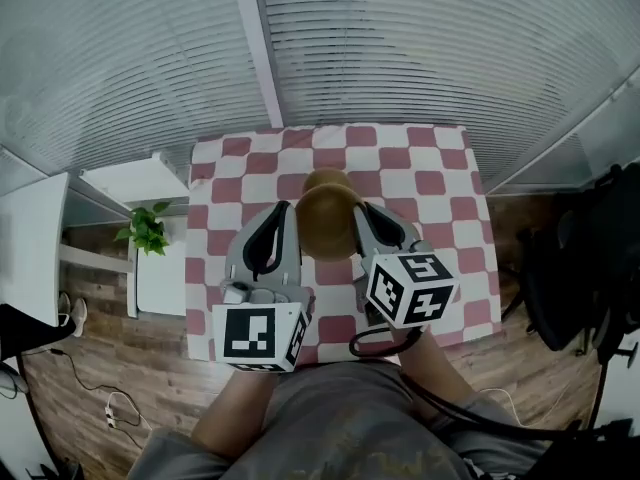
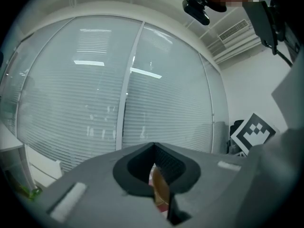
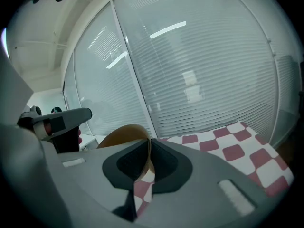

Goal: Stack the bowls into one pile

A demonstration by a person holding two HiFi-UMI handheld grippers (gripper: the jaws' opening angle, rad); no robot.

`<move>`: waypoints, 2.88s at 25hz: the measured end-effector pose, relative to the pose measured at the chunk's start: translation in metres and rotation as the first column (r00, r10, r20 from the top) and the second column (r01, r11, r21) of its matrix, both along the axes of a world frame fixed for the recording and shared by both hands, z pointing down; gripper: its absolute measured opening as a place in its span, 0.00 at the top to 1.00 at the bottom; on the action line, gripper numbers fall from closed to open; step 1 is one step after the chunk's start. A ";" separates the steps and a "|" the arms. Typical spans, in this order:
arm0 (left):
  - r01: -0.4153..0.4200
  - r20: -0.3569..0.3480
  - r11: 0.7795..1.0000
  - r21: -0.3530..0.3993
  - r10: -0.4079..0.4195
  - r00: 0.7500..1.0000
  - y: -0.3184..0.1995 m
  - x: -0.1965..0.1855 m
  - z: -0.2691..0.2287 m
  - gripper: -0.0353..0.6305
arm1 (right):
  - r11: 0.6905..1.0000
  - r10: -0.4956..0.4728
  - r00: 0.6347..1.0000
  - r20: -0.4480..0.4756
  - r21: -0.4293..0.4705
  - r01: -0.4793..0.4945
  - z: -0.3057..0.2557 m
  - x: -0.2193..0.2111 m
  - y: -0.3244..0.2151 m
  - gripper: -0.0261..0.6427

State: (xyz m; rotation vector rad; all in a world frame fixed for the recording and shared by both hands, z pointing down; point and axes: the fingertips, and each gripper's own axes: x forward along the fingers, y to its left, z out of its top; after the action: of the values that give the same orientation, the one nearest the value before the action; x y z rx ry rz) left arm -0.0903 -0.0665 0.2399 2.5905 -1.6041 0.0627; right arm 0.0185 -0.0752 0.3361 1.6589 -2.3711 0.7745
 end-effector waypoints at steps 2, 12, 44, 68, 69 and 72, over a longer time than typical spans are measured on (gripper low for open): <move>-0.043 -0.002 0.999 0.003 0.043 0.999 0.000 0.021 0.000 0.95 | 0.999 0.047 0.999 -0.005 -0.003 -0.047 0.001 0.023 0.006 0.89; -0.226 -0.008 0.974 -0.032 0.226 0.974 0.006 0.122 0.017 0.95 | 0.953 0.296 0.954 -0.043 -0.053 -0.298 0.023 0.158 0.036 0.89; -0.158 -0.005 0.945 -0.288 0.163 0.987 -0.028 0.127 0.135 0.95 | 0.946 0.170 0.968 -0.186 -0.245 -0.213 0.151 0.146 0.032 0.89; -0.044 0.008 0.996 -0.072 0.045 0.999 -0.009 0.103 0.045 0.95 | 0.995 0.099 0.974 -0.206 0.050 -0.090 0.044 0.127 0.001 0.81; -0.031 0.009 0.998 -0.053 0.031 0.999 -0.007 0.099 0.037 0.95 | 0.994 0.089 0.975 -0.204 0.076 -0.075 0.034 0.123 -0.001 0.81; 0.000 0.015 1.000 -0.027 0.000 1.000 0.009 0.084 0.014 0.95 | 0.992 0.066 0.978 -0.200 0.119 -0.042 0.006 0.105 0.005 0.84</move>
State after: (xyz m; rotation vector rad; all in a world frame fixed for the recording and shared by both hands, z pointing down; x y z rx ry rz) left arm -0.0065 -0.0576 0.2540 2.5761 -1.5968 0.1036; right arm 0.1235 -0.0699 0.3420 1.7596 -2.2749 0.4588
